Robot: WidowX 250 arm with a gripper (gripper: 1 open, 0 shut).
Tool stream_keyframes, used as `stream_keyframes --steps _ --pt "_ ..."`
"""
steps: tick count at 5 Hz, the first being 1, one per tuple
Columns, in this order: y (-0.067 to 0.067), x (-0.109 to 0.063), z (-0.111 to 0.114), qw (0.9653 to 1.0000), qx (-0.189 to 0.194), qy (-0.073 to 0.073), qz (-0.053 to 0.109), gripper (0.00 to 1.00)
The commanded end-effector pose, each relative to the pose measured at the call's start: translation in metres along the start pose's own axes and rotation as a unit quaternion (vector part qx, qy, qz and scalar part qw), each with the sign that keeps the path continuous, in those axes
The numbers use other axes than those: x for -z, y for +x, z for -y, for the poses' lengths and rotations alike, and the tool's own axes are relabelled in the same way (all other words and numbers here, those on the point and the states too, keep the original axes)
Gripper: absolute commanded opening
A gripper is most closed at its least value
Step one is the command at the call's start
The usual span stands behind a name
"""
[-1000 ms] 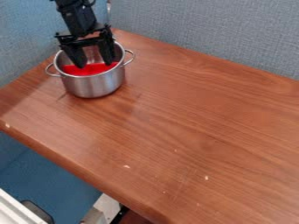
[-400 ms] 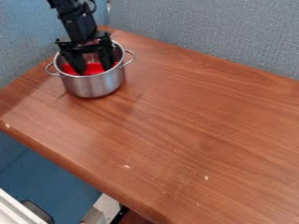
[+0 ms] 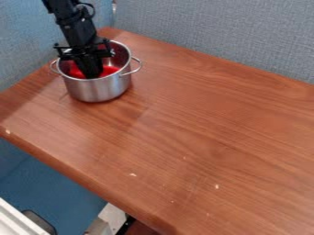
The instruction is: Move the red object from the metal pot to the table
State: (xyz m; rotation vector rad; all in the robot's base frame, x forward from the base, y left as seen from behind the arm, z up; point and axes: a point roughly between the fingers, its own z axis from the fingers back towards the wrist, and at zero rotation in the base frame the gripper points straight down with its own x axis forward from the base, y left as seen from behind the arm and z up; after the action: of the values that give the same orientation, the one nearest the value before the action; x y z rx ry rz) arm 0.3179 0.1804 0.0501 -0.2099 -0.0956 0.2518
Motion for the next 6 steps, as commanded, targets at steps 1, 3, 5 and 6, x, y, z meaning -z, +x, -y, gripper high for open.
stream_keyframes --steps 1,3,5,6 --pt "0.002 0.001 -0.006 0.9999 0.001 0.006 0.015 0.0" --pt "0.0 0.007 0.002 0.9992 0.034 0.002 0.02 0.0" --pt "-0.002 -0.003 0.036 0.9986 0.046 0.003 0.025 0.0" --pt "-0.003 -0.01 0.057 0.9991 0.028 0.006 0.03 0.0"
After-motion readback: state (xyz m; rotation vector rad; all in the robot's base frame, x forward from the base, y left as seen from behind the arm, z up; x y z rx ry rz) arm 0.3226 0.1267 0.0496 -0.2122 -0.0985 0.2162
